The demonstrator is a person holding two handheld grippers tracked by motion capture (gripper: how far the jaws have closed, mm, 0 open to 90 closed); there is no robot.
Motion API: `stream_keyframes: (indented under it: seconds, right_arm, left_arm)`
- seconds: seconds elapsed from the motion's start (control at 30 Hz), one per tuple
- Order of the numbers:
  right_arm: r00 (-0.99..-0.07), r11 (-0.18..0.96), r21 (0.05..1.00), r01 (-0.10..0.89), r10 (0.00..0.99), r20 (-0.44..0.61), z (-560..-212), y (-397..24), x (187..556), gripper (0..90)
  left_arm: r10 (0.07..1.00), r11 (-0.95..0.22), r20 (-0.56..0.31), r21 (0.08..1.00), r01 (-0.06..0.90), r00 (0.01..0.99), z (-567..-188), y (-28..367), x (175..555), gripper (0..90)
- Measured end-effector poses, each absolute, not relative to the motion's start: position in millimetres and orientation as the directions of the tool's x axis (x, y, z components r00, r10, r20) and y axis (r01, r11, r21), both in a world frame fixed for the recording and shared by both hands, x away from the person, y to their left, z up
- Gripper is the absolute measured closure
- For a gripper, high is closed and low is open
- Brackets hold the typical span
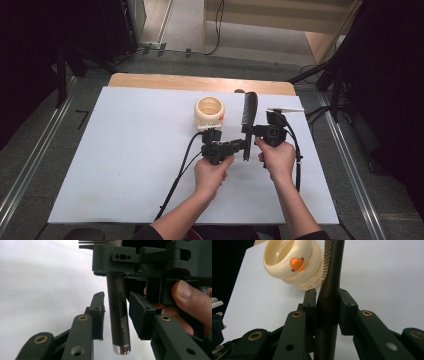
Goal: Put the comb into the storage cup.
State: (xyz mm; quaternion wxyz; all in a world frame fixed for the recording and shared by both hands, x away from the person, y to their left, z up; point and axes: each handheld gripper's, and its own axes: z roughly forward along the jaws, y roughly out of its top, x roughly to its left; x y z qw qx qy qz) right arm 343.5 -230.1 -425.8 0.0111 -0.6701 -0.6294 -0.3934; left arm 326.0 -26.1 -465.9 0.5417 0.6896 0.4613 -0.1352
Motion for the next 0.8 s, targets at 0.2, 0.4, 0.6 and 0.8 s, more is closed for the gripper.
stream_keyframes:
  seconds: [0.2, 0.4, 0.6, 0.8]
  right_arm:
    - [-0.109, -0.203, 0.497, 0.844, 0.841, 0.530, -425, -234, 342, 69.8]
    - [-0.114, -0.197, 0.503, 0.841, 0.845, 0.522, -424, -237, 340, 69.8]
    - [-0.122, -0.191, 0.511, 0.838, 0.848, 0.517, -425, -239, 338, 69.8]
    - [-0.148, -0.177, 0.526, 0.832, 0.843, 0.517, -425, -239, 334, 69.8]
  left_arm:
    - [0.475, -0.035, -0.691, 0.604, 0.796, 0.545, -462, -20, 326, 59.8]
    - [0.452, -0.114, -0.694, 0.578, 0.808, 0.560, -461, -11, 329, 52.3]
    - [0.450, -0.192, -0.673, 0.568, 0.800, 0.586, -461, 0, 331, 46.4]
    - [0.448, -0.255, -0.649, 0.567, 0.783, 0.615, -460, 11, 333, 41.5]
